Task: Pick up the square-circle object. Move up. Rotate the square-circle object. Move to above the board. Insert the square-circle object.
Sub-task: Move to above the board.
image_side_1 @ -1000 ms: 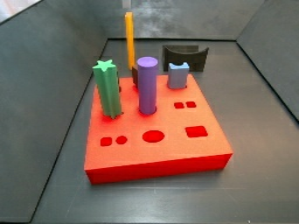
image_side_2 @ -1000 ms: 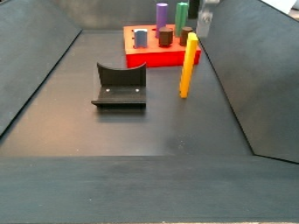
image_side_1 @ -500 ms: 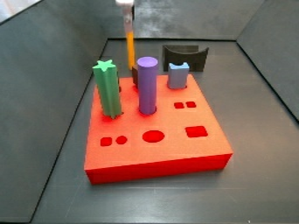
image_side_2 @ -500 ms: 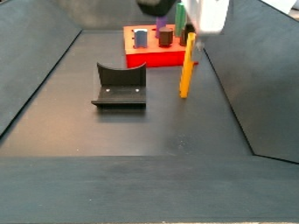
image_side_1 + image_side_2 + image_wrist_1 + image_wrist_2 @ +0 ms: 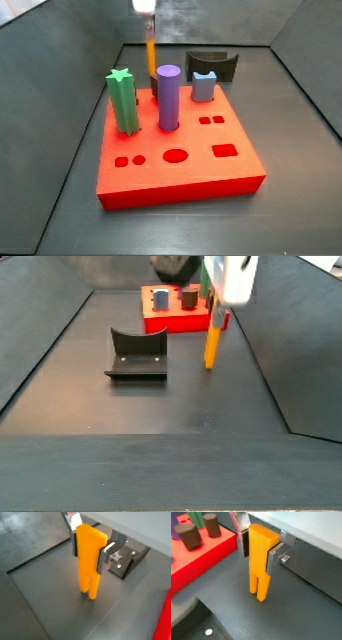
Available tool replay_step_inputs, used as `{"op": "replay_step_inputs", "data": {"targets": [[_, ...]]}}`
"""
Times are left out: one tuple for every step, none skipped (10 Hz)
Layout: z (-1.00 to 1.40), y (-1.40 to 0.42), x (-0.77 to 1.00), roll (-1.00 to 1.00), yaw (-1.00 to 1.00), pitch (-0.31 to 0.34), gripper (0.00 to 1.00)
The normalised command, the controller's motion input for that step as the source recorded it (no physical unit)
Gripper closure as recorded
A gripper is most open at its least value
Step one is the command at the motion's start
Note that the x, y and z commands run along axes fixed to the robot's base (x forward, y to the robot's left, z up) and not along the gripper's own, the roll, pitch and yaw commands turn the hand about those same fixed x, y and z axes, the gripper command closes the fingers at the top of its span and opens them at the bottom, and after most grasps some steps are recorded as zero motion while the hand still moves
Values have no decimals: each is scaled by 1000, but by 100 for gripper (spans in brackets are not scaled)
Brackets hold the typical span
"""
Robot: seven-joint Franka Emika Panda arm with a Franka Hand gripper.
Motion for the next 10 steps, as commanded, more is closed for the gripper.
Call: {"op": "replay_step_inputs", "data": {"targets": [[1000,-59,78,6,61,37,100],[1000,-54,76,5,48,62,100],[1000,-50,76,3,38,84,100],[1000,-46,76,3,30,98,100],[1000,-42,73,4,25,99,100],[1000,-39,68,5,22,99,100],[858,-31,53,6,21,101,100],[685,-24,36,6,20,100,100],[515,-19,27,8,21,96,100],[289,-15,19,8,21,95,100]]}}
